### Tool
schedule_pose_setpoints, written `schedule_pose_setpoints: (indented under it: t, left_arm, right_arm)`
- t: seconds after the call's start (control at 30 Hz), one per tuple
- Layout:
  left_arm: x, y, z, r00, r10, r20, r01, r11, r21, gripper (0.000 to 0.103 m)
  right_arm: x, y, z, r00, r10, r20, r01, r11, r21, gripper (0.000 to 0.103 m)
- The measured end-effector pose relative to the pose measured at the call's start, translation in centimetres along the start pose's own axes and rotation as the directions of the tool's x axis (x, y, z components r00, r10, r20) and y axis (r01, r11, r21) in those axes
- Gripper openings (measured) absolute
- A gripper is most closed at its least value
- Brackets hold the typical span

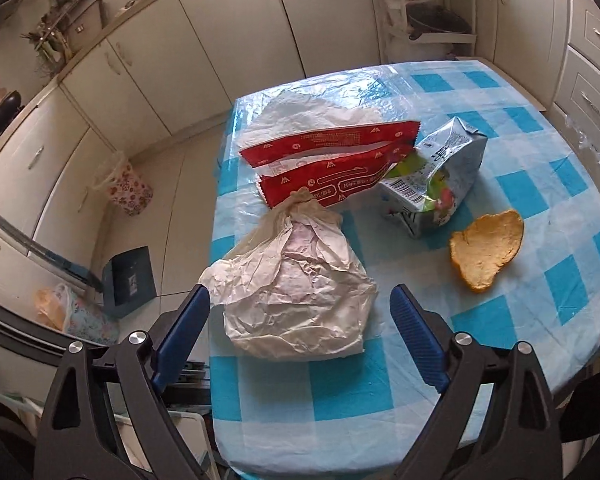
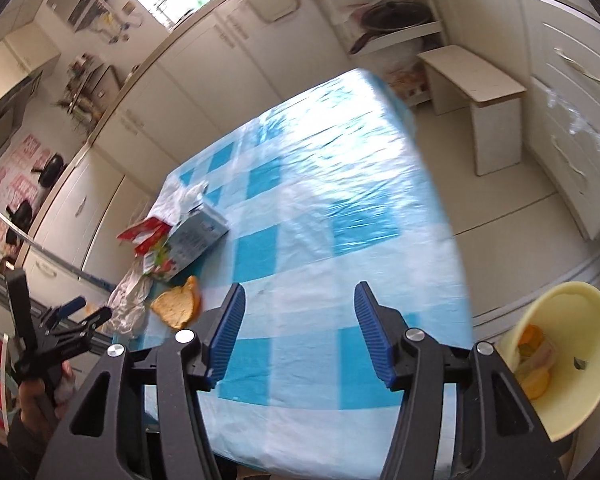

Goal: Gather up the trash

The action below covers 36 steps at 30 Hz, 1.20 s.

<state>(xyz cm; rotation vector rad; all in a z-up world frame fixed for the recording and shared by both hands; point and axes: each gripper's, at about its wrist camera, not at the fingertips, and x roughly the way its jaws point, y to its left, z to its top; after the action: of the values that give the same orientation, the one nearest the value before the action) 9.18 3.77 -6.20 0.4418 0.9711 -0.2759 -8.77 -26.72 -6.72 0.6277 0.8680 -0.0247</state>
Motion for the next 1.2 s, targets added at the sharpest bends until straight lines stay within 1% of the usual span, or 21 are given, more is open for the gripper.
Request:
schedule_pose_setpoints:
  t: [0.07,0.2,0.27,0.3,0.37,0.43,0.5,0.6,0.67,0.7,0.73,0.77,0.8,0.83,0.87,0.9,0.93,0.97,1.03,1.1,1.2]
  left_arm:
    - [1.4,-0.2,0.4,0.999,-0.025,-0.027,0.026,0.999,0.019,0.089]
    - [4.0,0.3,0.5,0.996,-0.015,-0.085,0.017,1.000,0.023,0.089]
    - [5.0,1.0,0.6,0.993,-0.036,-0.112,0.036,0.999,-0.006,0.089]
    - [5.3,1.3,0.7,0.990,-0.066,-0.124,0.062,0.998,-0.033,0.088]
    - [5.6,2.1,0.5,0.981,-0.138,-0.137,0.127,0.988,-0.090,0.075]
    - [5.6,2.6,0.2,0.967,-0.209,-0.147,0.191,0.973,-0.127,0.045]
    - [5.1,3.1,-0.4,0.955,-0.263,-0.140,0.241,0.959,-0.151,0.028]
    - [3.5,3.9,-1.2,0.934,-0.347,-0.088,0.328,0.928,-0.179,0.023]
    - [2.0,4.5,-1.7,0.905,-0.424,-0.034,0.409,0.890,-0.204,0.022]
    - [1.2,4.8,-2.0,0.885,-0.466,-0.004,0.454,0.864,-0.216,0.022]
    - [0.7,5.0,-2.2,0.867,-0.499,0.018,0.489,0.843,-0.225,0.022]
    - [0.1,5.2,-2.4,0.844,-0.535,0.042,0.529,0.816,-0.234,0.022]
    - [-0.3,5.4,-2.5,0.833,-0.550,0.055,0.546,0.802,-0.242,0.022]
    - [-0.5,5.4,-2.7,0.829,-0.555,0.062,0.551,0.794,-0.257,0.023]
    - [-0.4,5.4,-2.9,0.836,-0.547,0.055,0.539,0.797,-0.271,0.023]
    - [-0.1,5.2,-3.1,0.849,-0.528,0.036,0.515,0.809,-0.283,0.023]
    - [0.4,4.9,-3.4,0.866,-0.500,0.003,0.479,0.828,-0.292,0.023]
    - [0.9,4.5,-3.7,0.877,-0.479,-0.028,0.450,0.842,-0.297,0.023]
    - [1.5,4.0,-4.2,0.892,-0.446,-0.076,0.406,0.864,-0.298,0.023]
    - [1.8,3.5,-4.5,0.902,-0.421,-0.099,0.377,0.877,-0.297,0.023]
    - [2.0,3.3,-4.7,0.908,-0.405,-0.111,0.357,0.883,-0.304,0.024]
  right_arm:
    - [1.4,1.5,-0.2,1.000,0.014,-0.025,-0.015,0.999,-0.031,0.058]
    - [3.7,4.0,-0.6,0.997,0.028,-0.067,-0.033,0.996,-0.078,0.061]
    - [4.7,5.0,-0.7,0.996,0.033,-0.082,-0.040,0.995,-0.092,0.061]
    - [5.2,5.3,-0.8,0.996,0.032,-0.088,-0.041,0.994,-0.097,0.061]
    - [6.2,5.9,-0.9,0.994,0.033,-0.102,-0.044,0.994,-0.102,0.061]
    - [7.3,6.7,-1.0,0.993,0.031,-0.115,-0.043,0.993,-0.110,0.061]
    - [8.3,7.3,-1.2,0.992,0.021,-0.127,-0.037,0.992,-0.123,0.061]
    - [8.9,8.4,-1.2,0.994,-0.003,-0.106,-0.015,0.986,-0.169,0.061]
    - [9.1,8.8,-1.4,0.995,-0.016,-0.093,-0.002,0.982,-0.191,0.061]
    - [9.2,8.9,-1.4,0.996,-0.021,-0.090,0.002,0.979,-0.203,0.060]
    - [9.2,9.1,-1.5,0.996,-0.027,-0.088,0.007,0.976,-0.219,0.048]
    - [9.3,9.2,-1.7,0.995,-0.024,-0.097,0.001,0.973,-0.232,0.040]
    - [9.5,9.3,-1.8,0.993,-0.017,-0.113,-0.011,0.970,-0.243,0.025]
    - [9.6,9.3,-1.9,0.992,-0.007,-0.125,-0.024,0.969,-0.247,0.015]
    - [9.5,9.2,-2.0,0.992,-0.006,-0.127,-0.027,0.967,-0.253,0.012]
    - [9.2,9.2,-2.0,0.993,-0.008,-0.120,-0.024,0.964,-0.263,0.009]
    - [8.9,9.2,-2.0,0.994,-0.006,-0.112,-0.024,0.963,-0.267,0.007]
    - [8.5,9.0,-1.9,0.994,0.000,-0.105,-0.028,0.964,-0.265,0.007]
    - [7.8,8.8,-1.7,0.996,-0.004,-0.088,-0.020,0.964,-0.264,0.005]
    - [7.0,8.2,-1.5,0.997,-0.006,-0.074,-0.013,0.966,-0.257,0.005]
    - [5.8,7.1,-1.2,0.998,-0.017,-0.053,0.003,0.970,-0.242,0.005]
